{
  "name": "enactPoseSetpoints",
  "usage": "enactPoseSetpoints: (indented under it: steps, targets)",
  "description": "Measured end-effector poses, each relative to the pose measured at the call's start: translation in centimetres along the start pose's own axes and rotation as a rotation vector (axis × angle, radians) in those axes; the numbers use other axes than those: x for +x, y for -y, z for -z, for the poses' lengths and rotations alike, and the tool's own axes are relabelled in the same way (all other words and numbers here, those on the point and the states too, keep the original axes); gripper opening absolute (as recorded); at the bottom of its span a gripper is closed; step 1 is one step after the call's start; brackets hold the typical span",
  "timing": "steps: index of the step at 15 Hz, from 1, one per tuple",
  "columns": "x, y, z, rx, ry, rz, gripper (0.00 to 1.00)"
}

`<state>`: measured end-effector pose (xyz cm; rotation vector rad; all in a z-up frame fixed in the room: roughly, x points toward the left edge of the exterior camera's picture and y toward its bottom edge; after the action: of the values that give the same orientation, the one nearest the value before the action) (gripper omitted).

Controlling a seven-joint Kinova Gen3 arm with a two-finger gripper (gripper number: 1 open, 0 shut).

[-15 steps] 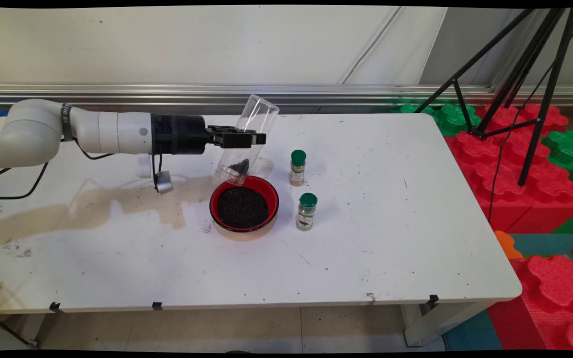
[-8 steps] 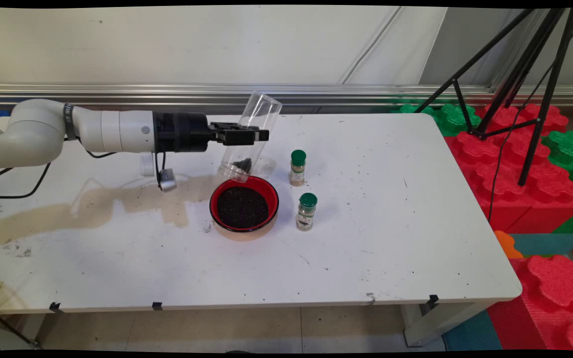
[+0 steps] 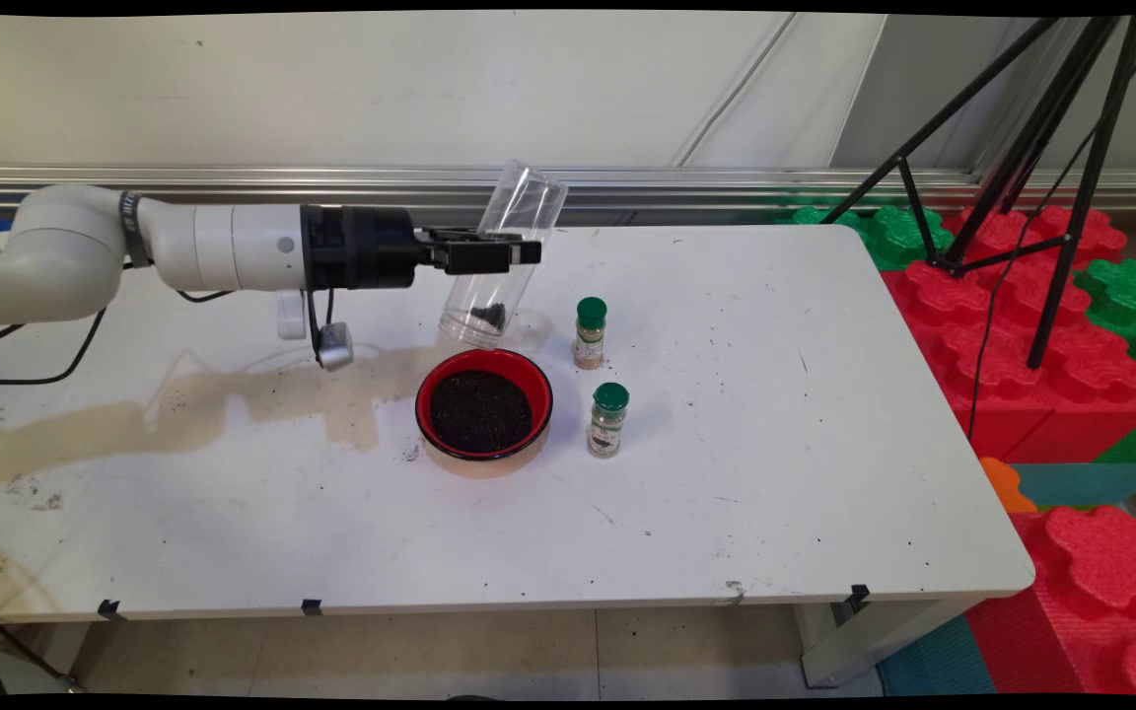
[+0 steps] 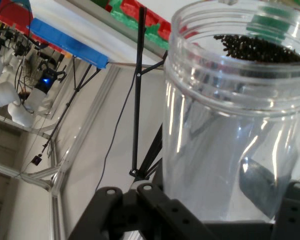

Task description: Pour the black seasoning powder in the red bowl

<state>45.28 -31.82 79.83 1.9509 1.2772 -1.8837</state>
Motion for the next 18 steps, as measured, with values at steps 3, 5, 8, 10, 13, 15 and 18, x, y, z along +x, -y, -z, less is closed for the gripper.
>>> enactPoseSetpoints:
  steps: [3,5,8,10,13,15,18]
  targets:
    - [-0.4,0.5,0.1,0.012,0.008,-0.008,0.00]
    - [-0.6,0.7,0.2,0.018,0.010,-0.012,0.00]
    - [-0.7,0.9,0.6,0.023,0.010,-0.020,0.00]
    - [-0.4,0.8,0.8,0.023,0.007,-0.027,0.00]
    - [0.2,0.4,1.1,0.019,-0.007,-0.033,0.00]
    - [0.7,0.0,1.3,0.014,-0.018,-0.036,0.00]
    - [1.2,-0.4,1.5,0.009,-0.029,-0.041,0.00]
